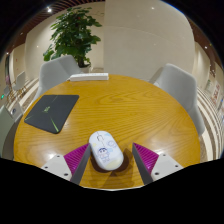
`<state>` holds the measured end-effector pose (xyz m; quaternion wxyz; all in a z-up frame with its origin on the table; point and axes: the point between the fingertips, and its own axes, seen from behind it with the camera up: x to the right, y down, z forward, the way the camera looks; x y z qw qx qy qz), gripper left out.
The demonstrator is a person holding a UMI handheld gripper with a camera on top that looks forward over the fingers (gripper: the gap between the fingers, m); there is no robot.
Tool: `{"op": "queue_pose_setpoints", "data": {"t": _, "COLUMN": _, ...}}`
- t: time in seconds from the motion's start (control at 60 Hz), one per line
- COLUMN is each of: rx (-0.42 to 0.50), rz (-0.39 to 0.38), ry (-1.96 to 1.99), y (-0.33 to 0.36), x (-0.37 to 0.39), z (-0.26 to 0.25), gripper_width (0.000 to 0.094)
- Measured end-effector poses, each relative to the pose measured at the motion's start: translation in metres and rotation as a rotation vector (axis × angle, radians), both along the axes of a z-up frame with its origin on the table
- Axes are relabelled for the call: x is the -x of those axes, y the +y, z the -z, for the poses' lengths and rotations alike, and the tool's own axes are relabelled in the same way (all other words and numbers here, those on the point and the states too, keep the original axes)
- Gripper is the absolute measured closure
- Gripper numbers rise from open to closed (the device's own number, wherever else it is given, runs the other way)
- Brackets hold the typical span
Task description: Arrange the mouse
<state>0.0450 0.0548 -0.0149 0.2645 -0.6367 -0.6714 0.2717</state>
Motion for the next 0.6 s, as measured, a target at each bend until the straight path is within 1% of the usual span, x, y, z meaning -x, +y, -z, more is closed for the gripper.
{"op": "queue_pose_setpoints", "data": {"t": 0.217, "rx": 0.014, "rz": 0.015, "ry": -0.021, "y": 0.004, "x": 0.015, "z": 0.004, "gripper_width": 0.0073}}
{"op": "queue_pose_setpoints", "data": {"t": 0.3, "rx": 0.015, "rz": 0.011, "ry": -0.024, "y": 0.002, "x": 0.016, "z": 0.004, "gripper_width": 0.0117}}
{"op": "queue_pose_setpoints", "data": {"t": 0.333, "rx": 0.014, "rz": 0.013, "ry": -0.026, "y": 0.001, "x": 0.018, "z": 0.004, "gripper_width": 0.0161}}
{"op": "queue_pose_setpoints", "data": {"t": 0.367, "rx": 0.015, "rz": 0.014, "ry": -0.027, "y": 0.0, "x": 0.019, "z": 0.004, "gripper_width": 0.0184}}
{"op": "queue_pose_setpoints", "data": {"t": 0.383, "rx": 0.014, "rz": 0.015, "ry": -0.028, "y": 0.0, "x": 0.019, "z": 0.004, "gripper_width": 0.0254}}
{"op": "queue_pose_setpoints", "data": {"t": 0.4, "rx": 0.015, "rz": 0.015, "ry": -0.029, "y": -0.001, "x": 0.02, "z": 0.004, "gripper_width": 0.0284}}
{"op": "queue_pose_setpoints", "data": {"t": 0.433, "rx": 0.013, "rz": 0.019, "ry": -0.031, "y": -0.001, "x": 0.021, "z": 0.004, "gripper_width": 0.0436}}
{"op": "queue_pose_setpoints", "data": {"t": 0.483, "rx": -0.003, "rz": 0.039, "ry": -0.036, "y": 0.001, "x": 0.021, "z": 0.005, "gripper_width": 0.0467}}
{"op": "queue_pose_setpoints", "data": {"t": 0.533, "rx": -0.014, "rz": 0.041, "ry": -0.046, "y": 0.0, "x": 0.022, "z": 0.005, "gripper_width": 0.0509}}
{"op": "queue_pose_setpoints", "data": {"t": 0.6, "rx": 0.004, "rz": 0.068, "ry": -0.058, "y": -0.002, "x": 0.025, "z": 0.0, "gripper_width": 0.0553}}
